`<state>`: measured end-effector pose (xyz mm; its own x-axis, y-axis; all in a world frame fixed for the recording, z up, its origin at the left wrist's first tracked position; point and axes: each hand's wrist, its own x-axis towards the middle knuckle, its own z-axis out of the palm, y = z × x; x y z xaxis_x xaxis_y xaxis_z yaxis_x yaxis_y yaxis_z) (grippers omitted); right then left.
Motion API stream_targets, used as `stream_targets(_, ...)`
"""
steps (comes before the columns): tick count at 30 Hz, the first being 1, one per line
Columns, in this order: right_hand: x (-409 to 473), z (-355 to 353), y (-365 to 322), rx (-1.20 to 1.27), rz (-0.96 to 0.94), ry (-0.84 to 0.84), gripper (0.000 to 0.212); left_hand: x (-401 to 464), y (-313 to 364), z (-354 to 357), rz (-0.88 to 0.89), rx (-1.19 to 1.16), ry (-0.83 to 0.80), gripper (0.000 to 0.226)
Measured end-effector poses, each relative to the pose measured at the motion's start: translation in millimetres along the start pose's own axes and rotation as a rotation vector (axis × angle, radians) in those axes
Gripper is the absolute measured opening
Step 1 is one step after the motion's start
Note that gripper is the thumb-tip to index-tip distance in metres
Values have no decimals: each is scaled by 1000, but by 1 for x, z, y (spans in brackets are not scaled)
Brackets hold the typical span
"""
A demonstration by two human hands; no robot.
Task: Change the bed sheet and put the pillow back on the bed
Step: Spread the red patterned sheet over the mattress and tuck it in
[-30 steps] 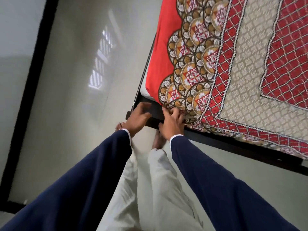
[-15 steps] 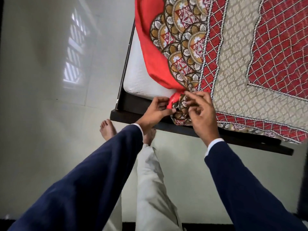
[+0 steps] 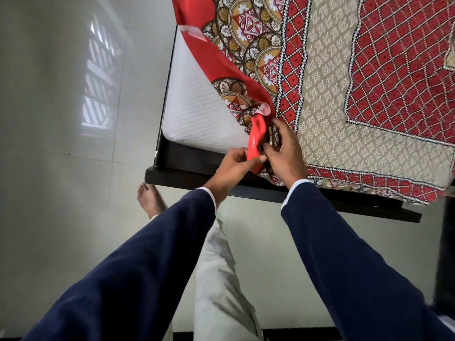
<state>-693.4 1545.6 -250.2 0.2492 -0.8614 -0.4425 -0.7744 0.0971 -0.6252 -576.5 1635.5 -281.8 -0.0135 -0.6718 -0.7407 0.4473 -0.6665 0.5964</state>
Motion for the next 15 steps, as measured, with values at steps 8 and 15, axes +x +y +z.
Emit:
stream_targets(8, -11, 0, -7, 468, 90, -193, 49, -18, 19, -3, -42, -362, -31, 79)
stream_targets(15, -23, 15, -21, 261, -12, -556, 38, -40, 5, -66, -78, -338, -106, 74)
